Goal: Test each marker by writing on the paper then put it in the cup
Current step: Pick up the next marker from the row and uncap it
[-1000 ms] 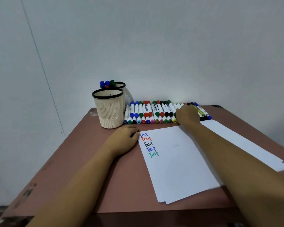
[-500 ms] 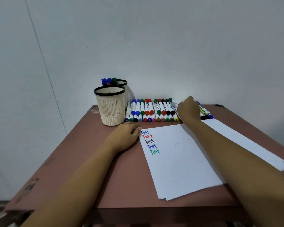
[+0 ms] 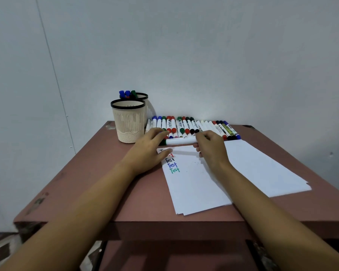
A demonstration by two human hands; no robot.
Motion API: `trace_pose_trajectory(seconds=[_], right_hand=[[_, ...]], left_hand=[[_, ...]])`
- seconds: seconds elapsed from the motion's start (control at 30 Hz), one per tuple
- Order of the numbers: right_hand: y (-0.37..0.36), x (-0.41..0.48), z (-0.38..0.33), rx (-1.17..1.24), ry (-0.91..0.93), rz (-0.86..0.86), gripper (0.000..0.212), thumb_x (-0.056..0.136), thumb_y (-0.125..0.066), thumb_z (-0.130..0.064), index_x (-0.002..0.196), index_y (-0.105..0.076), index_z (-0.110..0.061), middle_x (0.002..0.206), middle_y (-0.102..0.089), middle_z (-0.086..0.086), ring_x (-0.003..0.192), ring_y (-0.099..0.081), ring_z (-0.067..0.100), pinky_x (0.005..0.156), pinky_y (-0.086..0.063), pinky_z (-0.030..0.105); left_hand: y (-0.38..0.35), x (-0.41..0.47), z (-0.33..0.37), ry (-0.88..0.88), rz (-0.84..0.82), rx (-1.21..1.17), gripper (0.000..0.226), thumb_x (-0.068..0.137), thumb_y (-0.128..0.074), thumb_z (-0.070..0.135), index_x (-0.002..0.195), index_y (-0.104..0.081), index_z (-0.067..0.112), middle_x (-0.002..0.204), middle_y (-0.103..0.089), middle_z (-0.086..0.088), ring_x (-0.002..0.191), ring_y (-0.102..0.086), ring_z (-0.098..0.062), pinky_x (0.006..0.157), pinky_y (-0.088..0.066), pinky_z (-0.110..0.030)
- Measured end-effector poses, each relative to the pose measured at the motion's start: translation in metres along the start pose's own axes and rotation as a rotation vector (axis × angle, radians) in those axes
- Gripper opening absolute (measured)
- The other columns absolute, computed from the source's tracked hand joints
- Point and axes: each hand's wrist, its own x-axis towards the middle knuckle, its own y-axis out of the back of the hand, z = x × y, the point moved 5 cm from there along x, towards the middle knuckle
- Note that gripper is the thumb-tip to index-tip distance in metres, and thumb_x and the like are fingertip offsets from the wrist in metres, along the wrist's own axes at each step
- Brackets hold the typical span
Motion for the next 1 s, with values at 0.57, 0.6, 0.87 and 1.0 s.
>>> trace_pose_trajectory(seconds=[0.57, 0.6, 0.87, 1.0], right_hand=[[-0.023, -0.003, 0.013, 0.391, -0.141, -0.290, 0.027, 0.091, -0.061, -0.027, 0.069, -0.060, -0.011, 0.057, -0.051, -0.002, 0.049, -0.042, 0.007, 0.050, -0.030, 0.021], [-0.023, -0.003, 0.013, 0.393, -0.139, -0.291, 0.028, 0.092, -0.060, -0.027, 0.068, -0.060, -0.012, 0.056, -0.050, -0.002, 0.049, -0.041, 0.007, 0.049, -0.031, 0.020], [-0.026, -0.003, 0.013, 0.408, -0.118, -0.310, 0.025, 0.093, -0.058, -0.025, 0.071, -0.059, -0.012, 0.058, -0.046, -0.001, 0.053, -0.038, 0.009, 0.055, -0.032, 0.021], [-0.028, -0.002, 0.013, 0.404, -0.104, -0.308, 0.024, 0.093, -0.058, -0.025, 0.074, -0.058, -0.011, 0.059, -0.046, -0.001, 0.055, -0.038, 0.009, 0.057, -0.031, 0.023]], left_hand=[[-0.005, 0.003, 0.022, -0.022, -0.051, -0.030, 0.022, 0.096, -0.045, 0.030, 0.096, -0.049, 0.008, 0.070, -0.043, 0.005, 0.054, -0.036, -0.009, 0.052, -0.023, -0.025], [-0.005, 0.003, 0.022, -0.013, -0.052, -0.034, 0.023, 0.096, -0.046, 0.030, 0.095, -0.049, 0.008, 0.066, -0.042, 0.006, 0.052, -0.036, -0.007, 0.050, -0.023, -0.025], [-0.002, 0.002, 0.023, 0.094, 0.020, -0.259, 0.036, 0.084, -0.048, 0.043, 0.085, -0.057, 0.008, 0.058, -0.048, -0.004, 0.050, -0.039, -0.015, 0.049, -0.030, -0.027], [-0.004, 0.003, 0.021, 0.138, 0.018, -0.337, 0.038, 0.083, -0.052, 0.045, 0.082, -0.059, 0.007, 0.060, -0.050, -0.006, 0.052, -0.040, -0.014, 0.051, -0.033, -0.031]])
